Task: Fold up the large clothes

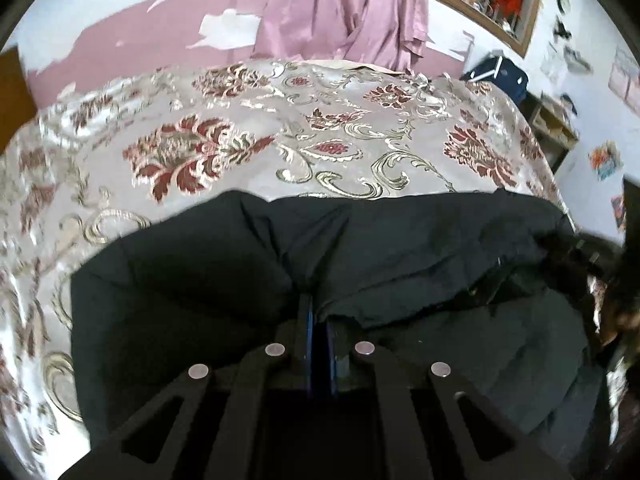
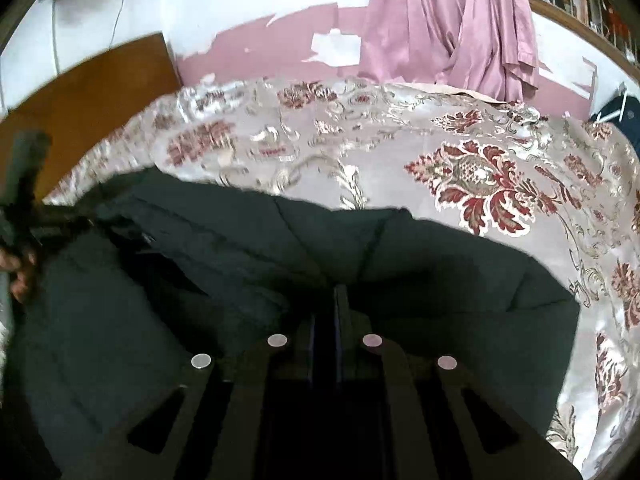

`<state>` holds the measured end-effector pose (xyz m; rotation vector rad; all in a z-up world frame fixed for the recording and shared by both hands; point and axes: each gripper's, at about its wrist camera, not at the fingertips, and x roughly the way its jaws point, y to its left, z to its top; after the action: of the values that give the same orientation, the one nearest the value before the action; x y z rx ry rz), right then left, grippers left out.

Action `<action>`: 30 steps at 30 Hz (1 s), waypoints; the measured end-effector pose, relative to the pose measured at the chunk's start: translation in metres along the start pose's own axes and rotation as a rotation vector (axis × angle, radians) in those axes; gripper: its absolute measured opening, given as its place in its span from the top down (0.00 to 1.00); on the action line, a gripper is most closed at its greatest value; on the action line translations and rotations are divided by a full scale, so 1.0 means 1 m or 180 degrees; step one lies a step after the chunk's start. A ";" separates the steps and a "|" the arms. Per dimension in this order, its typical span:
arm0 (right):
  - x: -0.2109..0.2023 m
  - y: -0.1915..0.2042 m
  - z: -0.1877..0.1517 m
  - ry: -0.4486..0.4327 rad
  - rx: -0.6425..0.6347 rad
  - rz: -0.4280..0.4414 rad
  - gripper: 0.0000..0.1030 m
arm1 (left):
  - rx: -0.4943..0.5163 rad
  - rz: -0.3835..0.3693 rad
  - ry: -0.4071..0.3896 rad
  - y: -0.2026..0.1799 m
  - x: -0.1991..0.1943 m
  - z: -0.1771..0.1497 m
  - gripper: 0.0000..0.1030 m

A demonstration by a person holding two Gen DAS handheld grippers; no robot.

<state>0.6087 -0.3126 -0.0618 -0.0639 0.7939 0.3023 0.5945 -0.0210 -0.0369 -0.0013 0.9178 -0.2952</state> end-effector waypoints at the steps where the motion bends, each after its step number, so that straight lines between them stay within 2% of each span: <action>1: -0.005 -0.002 0.004 -0.0024 0.0059 0.0032 0.90 | 0.0040 0.0031 0.0012 -0.002 0.000 0.001 0.94; 6: -0.035 -0.011 0.037 -0.0341 0.0474 0.0307 0.80 | 0.0067 0.0007 0.0003 -0.001 -0.002 -0.002 0.94; 9: -0.031 -0.011 0.062 -0.0385 0.0742 0.0483 0.80 | 0.0054 -0.0066 -0.0031 0.001 -0.005 -0.005 0.94; 11: -0.010 -0.006 0.074 -0.0190 0.0894 0.0565 0.80 | 0.0046 -0.0134 -0.0055 0.003 -0.011 -0.004 0.93; 13: 0.016 0.004 0.077 0.0101 0.0872 0.0576 0.80 | 0.0069 -0.0134 -0.0097 0.002 -0.020 -0.003 0.91; 16: 0.046 0.017 0.066 0.0505 0.0839 0.0627 0.80 | 0.0190 -0.0065 -0.0336 -0.003 -0.047 -0.001 0.90; 18: 0.051 0.025 0.054 0.0568 0.0701 0.0602 0.80 | 0.0240 -0.0127 -0.0565 -0.006 -0.067 0.001 0.74; 19: 0.050 0.027 0.047 0.0559 0.0661 0.0606 0.80 | 0.0246 -0.0189 -0.0655 -0.008 -0.074 0.004 0.63; 20: 0.049 0.027 0.043 0.0555 0.0658 0.0635 0.80 | 0.0249 -0.0233 -0.0710 -0.010 -0.079 0.008 0.57; 22: 0.046 0.026 0.037 0.0543 0.0648 0.0690 0.80 | 0.0287 -0.0288 -0.0763 -0.019 -0.080 0.020 0.57; 24: 0.044 0.026 0.035 0.0557 0.0607 0.0711 0.80 | 0.0332 -0.0305 -0.0702 -0.028 -0.070 0.031 0.57; 30: 0.037 0.023 0.031 0.0749 0.0368 0.0717 0.80 | 0.0464 -0.0540 -0.0177 -0.055 -0.013 0.048 0.58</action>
<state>0.6481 -0.2763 -0.0647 0.1013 1.0535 0.4670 0.6104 -0.0765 0.0095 0.0468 0.8407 -0.5168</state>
